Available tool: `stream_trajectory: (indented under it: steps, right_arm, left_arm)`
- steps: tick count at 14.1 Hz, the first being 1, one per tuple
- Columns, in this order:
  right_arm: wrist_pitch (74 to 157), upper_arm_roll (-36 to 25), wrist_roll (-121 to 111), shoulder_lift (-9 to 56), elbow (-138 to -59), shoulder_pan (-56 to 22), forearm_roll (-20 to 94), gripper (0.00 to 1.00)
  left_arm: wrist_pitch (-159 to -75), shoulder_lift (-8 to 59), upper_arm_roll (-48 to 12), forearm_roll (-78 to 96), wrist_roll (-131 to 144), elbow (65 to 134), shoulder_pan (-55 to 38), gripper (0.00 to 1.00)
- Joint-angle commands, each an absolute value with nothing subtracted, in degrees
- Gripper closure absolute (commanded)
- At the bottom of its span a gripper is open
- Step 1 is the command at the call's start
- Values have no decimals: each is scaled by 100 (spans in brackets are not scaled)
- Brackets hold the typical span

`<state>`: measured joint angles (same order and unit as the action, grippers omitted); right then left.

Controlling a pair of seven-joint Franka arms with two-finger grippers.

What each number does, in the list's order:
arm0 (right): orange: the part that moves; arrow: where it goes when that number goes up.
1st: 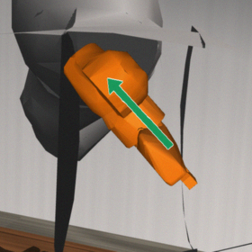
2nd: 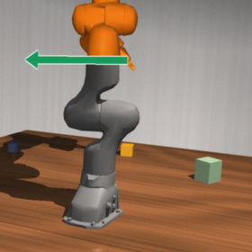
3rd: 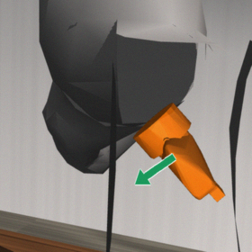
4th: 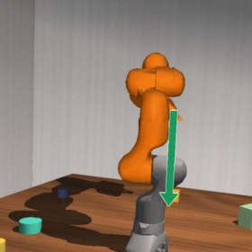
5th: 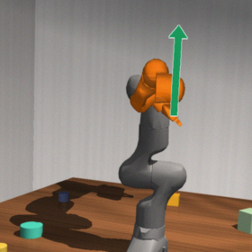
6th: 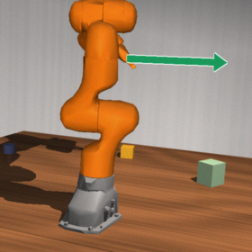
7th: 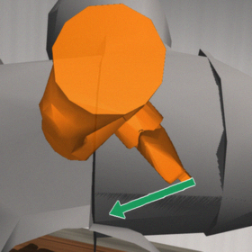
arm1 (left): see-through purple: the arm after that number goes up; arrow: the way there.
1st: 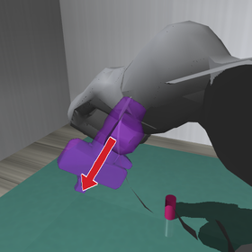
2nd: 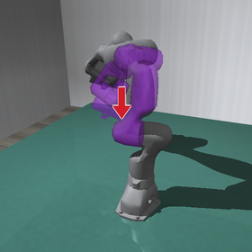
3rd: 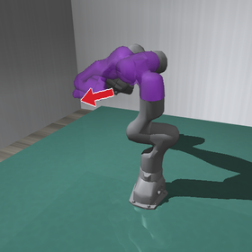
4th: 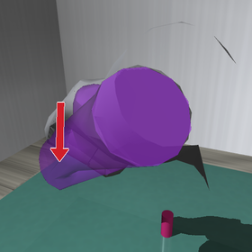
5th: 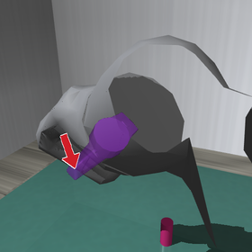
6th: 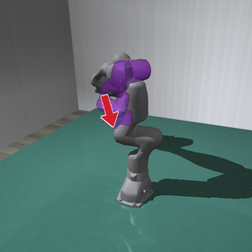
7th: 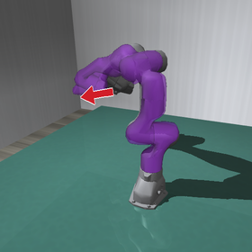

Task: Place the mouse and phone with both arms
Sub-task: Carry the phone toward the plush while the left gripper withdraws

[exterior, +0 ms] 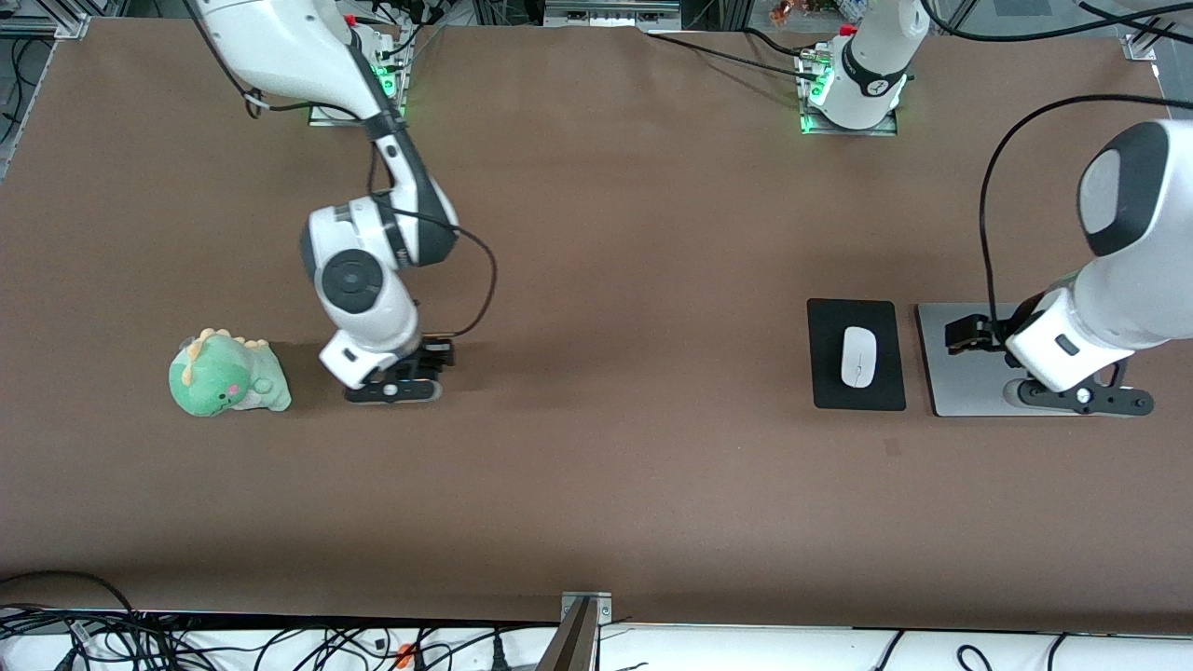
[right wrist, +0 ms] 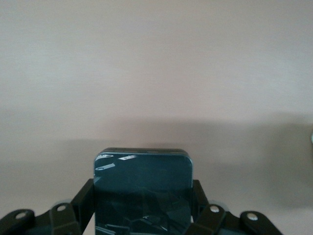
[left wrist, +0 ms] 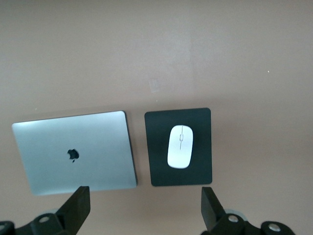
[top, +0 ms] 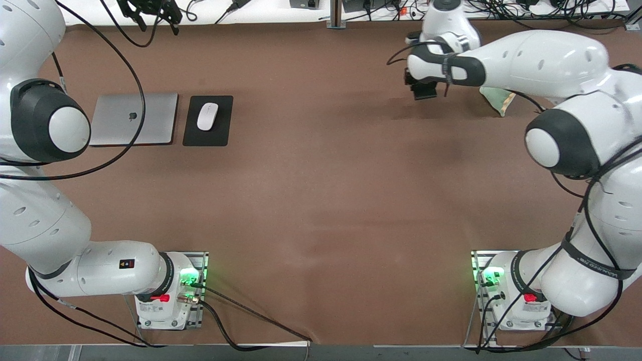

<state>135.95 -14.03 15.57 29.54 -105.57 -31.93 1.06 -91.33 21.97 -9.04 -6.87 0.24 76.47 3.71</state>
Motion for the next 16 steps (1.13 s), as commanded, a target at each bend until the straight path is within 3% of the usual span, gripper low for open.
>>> stream_trajectory:
  steps: [1,7,11,12,14,15,16]
  right_arm:
    - [14806,-1336,1118,2198,-12055,-2814,141,91]
    - [16319,-1327,1020,2381,-12858,-2566,141,92]
    - [16593,-1318,844,2583,-12902,-2408,132,89]
    - [16672,-1318,835,2645,-12902,-2408,132,81]
    - [16690,-1318,826,2689,-12902,-2399,132,44]
    - [16682,-1318,826,2689,-12894,-2399,132,9]
    - [16664,-1310,826,2689,-12885,-2399,132,0]
  left_arm:
    - [-8658,2110,-932,-809,-123,7243,343,0]
    - [-8534,1829,-870,-748,-589,7093,413,0]
    - [-8543,1503,-879,-747,-589,7181,413,0]
    - [-8543,1390,-835,-738,-606,7233,413,0]
    - [-8578,1013,-695,-695,-554,7601,396,0]
    - [-8587,758,-538,-677,-502,7924,274,0]
    - [-8709,530,-519,-642,-370,8267,177,0]
